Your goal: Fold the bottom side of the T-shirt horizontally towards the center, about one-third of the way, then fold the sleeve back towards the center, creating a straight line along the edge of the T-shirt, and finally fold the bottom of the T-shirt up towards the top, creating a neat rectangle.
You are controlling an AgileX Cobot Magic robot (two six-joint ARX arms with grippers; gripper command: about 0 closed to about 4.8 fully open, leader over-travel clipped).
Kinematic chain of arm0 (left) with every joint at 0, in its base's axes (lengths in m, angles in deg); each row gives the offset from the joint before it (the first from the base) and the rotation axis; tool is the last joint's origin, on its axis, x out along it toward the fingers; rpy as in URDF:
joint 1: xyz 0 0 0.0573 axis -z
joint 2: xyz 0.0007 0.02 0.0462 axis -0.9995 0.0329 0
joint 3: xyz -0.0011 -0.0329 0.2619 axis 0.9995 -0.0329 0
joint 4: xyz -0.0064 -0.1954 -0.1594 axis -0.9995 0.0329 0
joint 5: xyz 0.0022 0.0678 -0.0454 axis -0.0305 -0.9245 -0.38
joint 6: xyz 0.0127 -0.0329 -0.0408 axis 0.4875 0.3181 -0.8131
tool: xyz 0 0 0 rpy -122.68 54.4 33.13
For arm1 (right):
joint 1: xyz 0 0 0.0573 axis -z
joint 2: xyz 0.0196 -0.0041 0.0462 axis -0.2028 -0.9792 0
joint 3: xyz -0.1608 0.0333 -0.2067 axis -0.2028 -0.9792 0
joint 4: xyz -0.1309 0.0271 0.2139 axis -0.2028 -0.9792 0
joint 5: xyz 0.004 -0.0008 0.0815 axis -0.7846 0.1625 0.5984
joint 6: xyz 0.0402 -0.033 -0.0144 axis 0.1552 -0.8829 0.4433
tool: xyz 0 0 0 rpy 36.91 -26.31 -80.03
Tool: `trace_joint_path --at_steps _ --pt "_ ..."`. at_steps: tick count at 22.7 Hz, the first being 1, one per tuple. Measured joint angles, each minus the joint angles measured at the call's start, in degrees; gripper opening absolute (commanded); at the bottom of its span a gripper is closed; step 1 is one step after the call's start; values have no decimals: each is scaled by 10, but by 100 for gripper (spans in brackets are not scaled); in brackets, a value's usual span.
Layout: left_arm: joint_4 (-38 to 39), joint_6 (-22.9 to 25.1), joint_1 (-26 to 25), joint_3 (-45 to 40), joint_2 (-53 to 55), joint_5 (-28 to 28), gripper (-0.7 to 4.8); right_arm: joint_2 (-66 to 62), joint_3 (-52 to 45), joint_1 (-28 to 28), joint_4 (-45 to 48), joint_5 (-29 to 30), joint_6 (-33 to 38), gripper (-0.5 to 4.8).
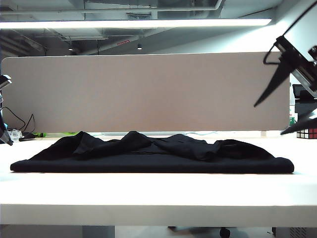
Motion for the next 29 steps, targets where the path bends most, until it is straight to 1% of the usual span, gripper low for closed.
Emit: trace_joint_path --at_steps 2,5,7,10,14,15,17,23,29 --pt "-19 -23 0 0 0 0 193 1 -29 7 7 -1 13 337" --pt "-28 -28 1 0 0 -7 193 1 -46 24 4 -6 16 337" --pt "-28 -28 2 0 0 -22 193 1 -49 27 -2 -26 12 331" --pt "-43 -28 8 0 0 -50 193 1 -49 22 0 -79 -3 323" --pt "-61 -28 16 0 1 -64 193 -7 -48 19 3 -106 -12 321" --pt "-69 -28 23 0 3 -78 193 -19 -46 19 6 -115 -15 304" --pt "-76 -28 39 1 17 -87 193 -43 -46 17 17 -117 -17 305" --pt "-80 -29 60 1 48 -90 193 -70 -43 14 42 -111 -19 305" --pt "-117 -38 66 5 70 -81 193 -80 -43 14 67 -109 -18 304"
